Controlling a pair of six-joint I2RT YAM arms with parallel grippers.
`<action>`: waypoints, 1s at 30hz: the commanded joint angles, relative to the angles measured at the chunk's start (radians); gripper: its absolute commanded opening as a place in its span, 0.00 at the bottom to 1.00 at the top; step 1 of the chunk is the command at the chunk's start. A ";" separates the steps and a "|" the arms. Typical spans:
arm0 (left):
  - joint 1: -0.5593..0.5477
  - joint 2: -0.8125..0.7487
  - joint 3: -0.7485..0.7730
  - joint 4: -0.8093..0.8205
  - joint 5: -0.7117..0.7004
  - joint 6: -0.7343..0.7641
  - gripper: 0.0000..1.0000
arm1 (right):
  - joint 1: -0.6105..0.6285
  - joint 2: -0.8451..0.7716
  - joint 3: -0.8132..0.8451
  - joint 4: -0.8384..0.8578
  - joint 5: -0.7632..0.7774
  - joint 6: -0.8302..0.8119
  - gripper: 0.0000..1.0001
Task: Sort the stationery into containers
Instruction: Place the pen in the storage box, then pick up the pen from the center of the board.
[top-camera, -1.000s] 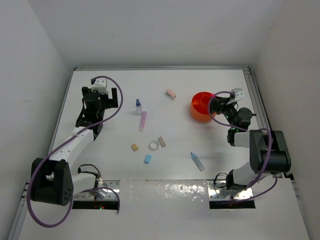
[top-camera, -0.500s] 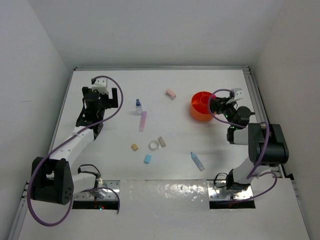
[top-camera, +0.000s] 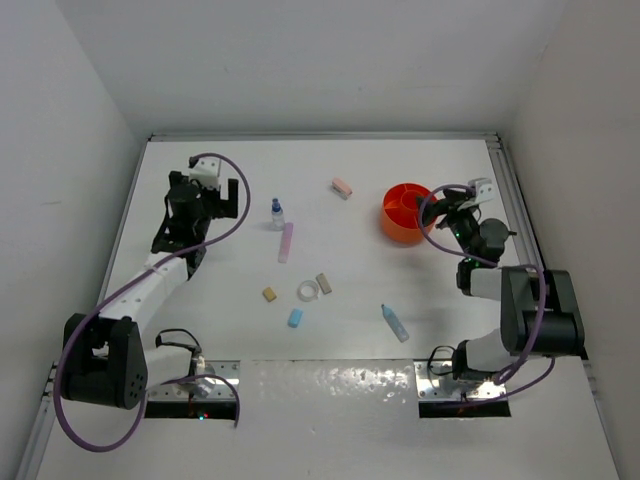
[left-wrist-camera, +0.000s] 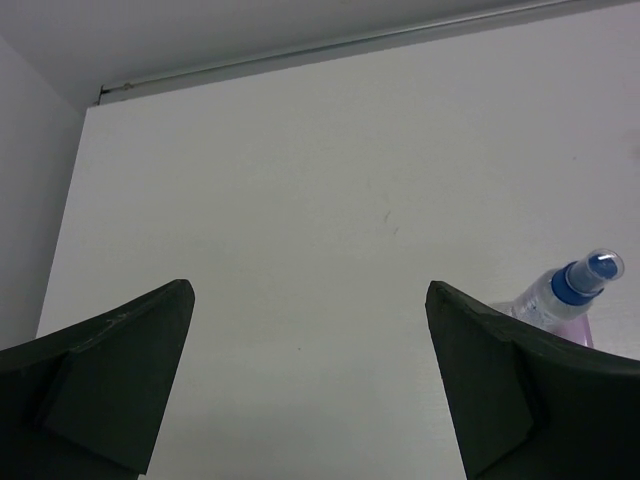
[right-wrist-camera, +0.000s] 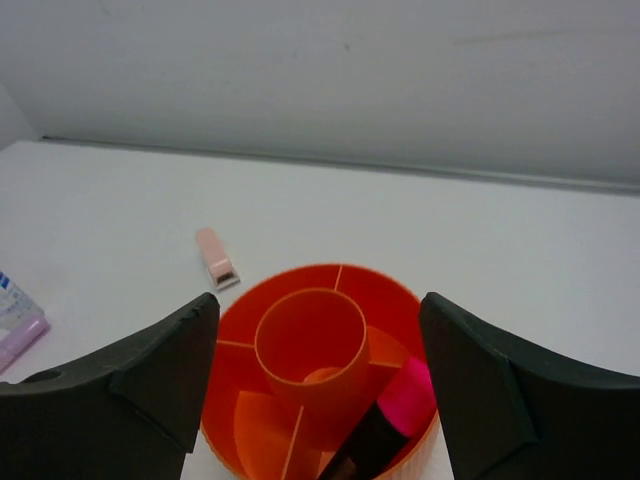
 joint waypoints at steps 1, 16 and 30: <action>-0.016 -0.030 0.047 -0.008 0.130 0.087 1.00 | 0.020 -0.101 0.012 0.070 0.010 -0.032 0.80; -0.209 -0.043 0.183 -0.666 0.572 0.474 0.82 | 0.339 -0.520 0.302 -1.415 0.539 -0.131 0.66; -0.545 0.103 0.234 -0.876 0.421 -0.329 0.63 | 0.637 -0.571 0.239 -1.935 0.653 0.231 0.63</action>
